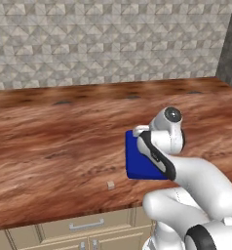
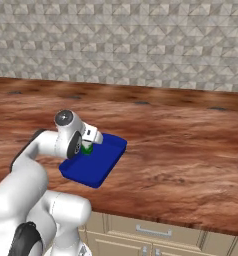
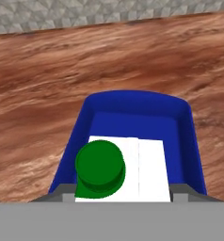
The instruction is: Take out the milk from the fridge and place it on the tray on the counter. Then take the sugar cube near the tray and place it in the tray.
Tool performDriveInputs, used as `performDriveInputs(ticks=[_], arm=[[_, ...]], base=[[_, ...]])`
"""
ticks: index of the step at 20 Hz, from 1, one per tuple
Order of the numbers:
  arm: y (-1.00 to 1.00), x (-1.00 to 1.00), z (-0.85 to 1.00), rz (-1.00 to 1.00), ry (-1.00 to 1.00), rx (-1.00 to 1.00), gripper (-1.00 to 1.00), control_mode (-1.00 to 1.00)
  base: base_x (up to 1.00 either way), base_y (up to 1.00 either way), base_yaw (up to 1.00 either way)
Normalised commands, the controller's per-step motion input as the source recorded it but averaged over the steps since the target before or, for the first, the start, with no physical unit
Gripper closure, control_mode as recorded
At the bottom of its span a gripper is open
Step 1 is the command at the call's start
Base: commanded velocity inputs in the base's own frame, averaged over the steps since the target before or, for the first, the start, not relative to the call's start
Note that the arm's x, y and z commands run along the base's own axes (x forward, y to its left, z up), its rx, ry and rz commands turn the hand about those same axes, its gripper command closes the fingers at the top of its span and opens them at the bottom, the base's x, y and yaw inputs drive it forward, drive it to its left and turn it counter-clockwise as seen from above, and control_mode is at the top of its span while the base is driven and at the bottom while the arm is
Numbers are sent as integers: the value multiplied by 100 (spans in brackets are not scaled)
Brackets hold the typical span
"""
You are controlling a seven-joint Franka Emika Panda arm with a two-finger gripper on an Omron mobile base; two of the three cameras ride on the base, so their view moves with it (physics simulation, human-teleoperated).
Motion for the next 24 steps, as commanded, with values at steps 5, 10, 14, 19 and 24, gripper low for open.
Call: performDriveInputs(ticks=[5,10,14,19,24], arm=[[0,5,-15,0,0,0,100,-100],[0,0,-16,0,0,0,100,-100],[0,0,-16,0,0,0,100,-100],[0,0,-12,0,0,0,100,-100],[0,1,-12,0,0,0,100,-100]], base=[[0,0,0],[0,0,0],[0,0,0],[0,0,0],[0,0,0]])
